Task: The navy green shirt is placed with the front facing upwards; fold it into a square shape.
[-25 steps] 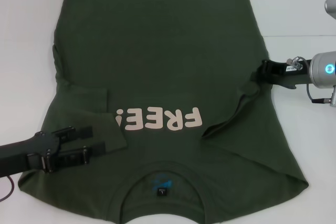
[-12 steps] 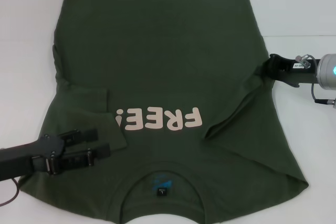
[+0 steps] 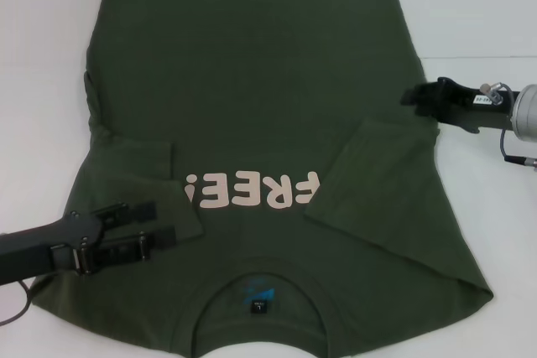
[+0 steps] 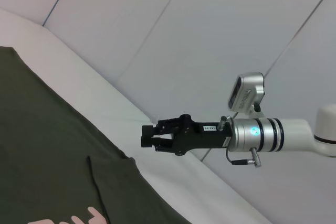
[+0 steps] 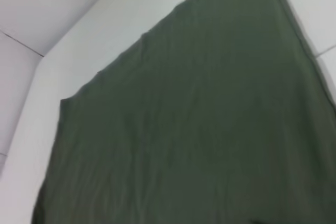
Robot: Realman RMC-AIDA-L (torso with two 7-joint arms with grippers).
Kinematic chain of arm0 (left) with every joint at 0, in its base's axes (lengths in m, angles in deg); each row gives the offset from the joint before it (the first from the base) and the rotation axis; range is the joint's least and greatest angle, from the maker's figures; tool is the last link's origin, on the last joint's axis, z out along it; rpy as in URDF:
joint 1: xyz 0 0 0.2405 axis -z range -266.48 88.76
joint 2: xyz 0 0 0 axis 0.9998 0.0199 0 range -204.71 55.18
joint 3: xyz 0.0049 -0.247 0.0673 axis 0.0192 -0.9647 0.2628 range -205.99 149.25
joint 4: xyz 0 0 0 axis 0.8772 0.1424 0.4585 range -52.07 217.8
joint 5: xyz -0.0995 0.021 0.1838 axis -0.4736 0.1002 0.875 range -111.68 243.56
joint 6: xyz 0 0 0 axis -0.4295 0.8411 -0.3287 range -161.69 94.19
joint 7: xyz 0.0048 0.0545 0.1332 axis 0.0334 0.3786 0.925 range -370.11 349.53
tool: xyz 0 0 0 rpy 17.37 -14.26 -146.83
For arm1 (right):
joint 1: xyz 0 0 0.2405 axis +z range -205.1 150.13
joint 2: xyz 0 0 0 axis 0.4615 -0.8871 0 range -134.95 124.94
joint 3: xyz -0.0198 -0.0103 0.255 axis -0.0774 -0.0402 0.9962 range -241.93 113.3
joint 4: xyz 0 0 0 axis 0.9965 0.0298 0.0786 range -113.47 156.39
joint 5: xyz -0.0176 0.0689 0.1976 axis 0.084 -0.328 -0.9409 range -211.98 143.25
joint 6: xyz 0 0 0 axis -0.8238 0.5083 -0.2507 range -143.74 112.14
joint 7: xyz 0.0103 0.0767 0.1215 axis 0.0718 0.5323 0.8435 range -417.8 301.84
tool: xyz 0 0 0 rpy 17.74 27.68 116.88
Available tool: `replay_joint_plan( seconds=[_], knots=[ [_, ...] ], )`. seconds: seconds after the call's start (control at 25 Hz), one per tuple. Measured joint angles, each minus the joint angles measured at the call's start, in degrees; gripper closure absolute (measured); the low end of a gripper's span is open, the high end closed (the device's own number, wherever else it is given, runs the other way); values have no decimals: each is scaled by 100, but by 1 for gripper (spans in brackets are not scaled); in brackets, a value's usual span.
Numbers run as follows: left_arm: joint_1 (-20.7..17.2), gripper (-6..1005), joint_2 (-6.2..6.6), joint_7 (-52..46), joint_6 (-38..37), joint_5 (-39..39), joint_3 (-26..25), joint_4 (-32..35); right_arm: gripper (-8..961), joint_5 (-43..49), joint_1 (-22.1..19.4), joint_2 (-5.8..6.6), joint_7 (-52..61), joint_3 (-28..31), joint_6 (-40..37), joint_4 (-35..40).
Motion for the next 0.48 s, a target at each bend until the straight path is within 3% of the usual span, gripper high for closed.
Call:
replay_joint_plan(
  seconds=[0.36, 0.48],
  knots=[
    [22, 110, 2, -23, 0, -12, -64, 0, 521, -1559, -414, 20, -1431, 66, -481, -9],
    [23, 111, 36, -190, 8, -25, -174, 14, 267, -2167, -729, 53, -2139, 190, -1074, 18]
  ],
)
